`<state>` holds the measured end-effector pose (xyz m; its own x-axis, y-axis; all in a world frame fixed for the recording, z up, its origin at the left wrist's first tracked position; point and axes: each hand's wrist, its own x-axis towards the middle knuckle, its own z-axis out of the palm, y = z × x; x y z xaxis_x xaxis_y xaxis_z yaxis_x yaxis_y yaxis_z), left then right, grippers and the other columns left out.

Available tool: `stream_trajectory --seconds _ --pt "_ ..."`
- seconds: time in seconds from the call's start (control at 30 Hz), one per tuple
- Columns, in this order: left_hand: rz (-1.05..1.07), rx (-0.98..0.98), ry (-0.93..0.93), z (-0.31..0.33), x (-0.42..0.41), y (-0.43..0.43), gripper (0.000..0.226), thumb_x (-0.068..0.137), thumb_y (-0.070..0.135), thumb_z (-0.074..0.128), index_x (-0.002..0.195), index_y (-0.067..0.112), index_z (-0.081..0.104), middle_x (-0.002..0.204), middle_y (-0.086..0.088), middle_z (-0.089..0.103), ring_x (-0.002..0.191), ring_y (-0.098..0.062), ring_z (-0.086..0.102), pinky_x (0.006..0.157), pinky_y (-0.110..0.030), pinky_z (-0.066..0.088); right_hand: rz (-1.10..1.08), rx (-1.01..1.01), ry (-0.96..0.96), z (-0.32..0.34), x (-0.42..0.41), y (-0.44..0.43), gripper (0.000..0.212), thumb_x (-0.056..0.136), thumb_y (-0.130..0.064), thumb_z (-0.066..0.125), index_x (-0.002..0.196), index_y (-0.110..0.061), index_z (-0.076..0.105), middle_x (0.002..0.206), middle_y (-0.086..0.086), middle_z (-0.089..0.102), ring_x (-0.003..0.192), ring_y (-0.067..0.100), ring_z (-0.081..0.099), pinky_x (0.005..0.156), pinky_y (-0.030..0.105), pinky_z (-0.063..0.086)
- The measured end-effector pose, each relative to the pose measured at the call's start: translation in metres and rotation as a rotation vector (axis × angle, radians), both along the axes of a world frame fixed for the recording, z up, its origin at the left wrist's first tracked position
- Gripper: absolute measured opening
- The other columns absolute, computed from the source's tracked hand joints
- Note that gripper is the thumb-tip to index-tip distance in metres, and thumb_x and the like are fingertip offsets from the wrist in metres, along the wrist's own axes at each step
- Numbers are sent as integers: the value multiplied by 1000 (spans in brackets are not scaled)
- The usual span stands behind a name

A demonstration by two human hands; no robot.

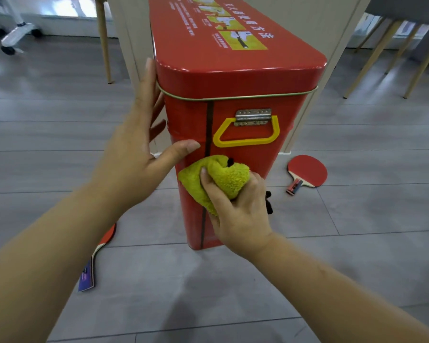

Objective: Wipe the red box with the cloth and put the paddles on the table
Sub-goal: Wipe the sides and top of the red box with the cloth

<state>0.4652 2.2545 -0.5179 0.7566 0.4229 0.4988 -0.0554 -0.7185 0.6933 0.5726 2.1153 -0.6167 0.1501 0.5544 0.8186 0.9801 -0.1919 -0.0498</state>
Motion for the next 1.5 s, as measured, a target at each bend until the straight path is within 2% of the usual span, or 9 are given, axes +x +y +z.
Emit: stream_trajectory --seconds 0.23,0.37,0.57,0.73,0.87,0.97,1.1,1.3,1.5 --pt "-6 -142 -79 -16 4 5 82 84 53 59 147 15 24 148 -1 38 136 -16 37 105 -47 41 19 21 -164 -3 4 7 40 89 -40 64 125 -41 47 111 5 35 96 28 42 76 45 43" --pt "93 -192 -91 -25 1 1 81 78 65 57 144 28 29 138 21 38 132 -10 40 101 -40 46 -63 55 -97 -3 20 -6 34 92 -50 56 125 -49 46 112 4 32 100 28 41 84 44 43" --pt "147 -271 -68 -39 0 -8 73 80 55 52 145 30 30 137 18 41 123 -5 49 85 -7 46 -125 85 249 -17 43 -39 58 83 -47 61 131 -41 28 124 4 27 113 30 34 95 51 40" --pt "170 -273 -67 -50 3 -14 66 85 50 50 144 27 31 137 7 46 115 -4 54 81 -4 44 -144 72 668 -36 30 -42 67 82 -58 53 133 -45 12 133 13 22 120 22 30 102 45 35" --pt "191 -316 -67 -60 3 -18 67 83 56 45 144 30 32 134 7 49 118 -4 52 85 -6 44 -73 146 739 -43 11 -32 71 82 -45 53 135 -43 6 129 5 15 119 -7 19 105 28 20" --pt "190 -344 -65 -64 2 -19 68 82 58 46 143 33 32 136 8 48 120 -7 52 90 -14 48 -10 164 677 -47 3 -25 74 85 -38 54 141 -29 7 132 12 14 132 -9 10 111 13 12" --pt "185 -382 -58 -64 0 -19 69 80 58 50 143 33 34 135 6 49 118 -13 56 94 -32 51 60 -58 379 -49 -12 -9 67 94 -42 41 149 -34 4 129 18 24 112 48 39 101 50 38" --pt "177 -378 6 -69 -7 -17 67 82 53 58 142 35 34 128 6 53 111 -14 60 90 -35 54 104 -35 -95 -56 -14 6 31 90 -23 55 118 -35 53 111 8 39 93 30 43 79 45 41" --pt "194 -400 23 -73 -10 -15 67 77 58 58 139 43 36 121 9 57 100 -8 64 84 -28 53 73 54 -7 -49 -1 -8 43 86 -33 71 122 -48 54 117 4 35 103 29 42 82 45 49"
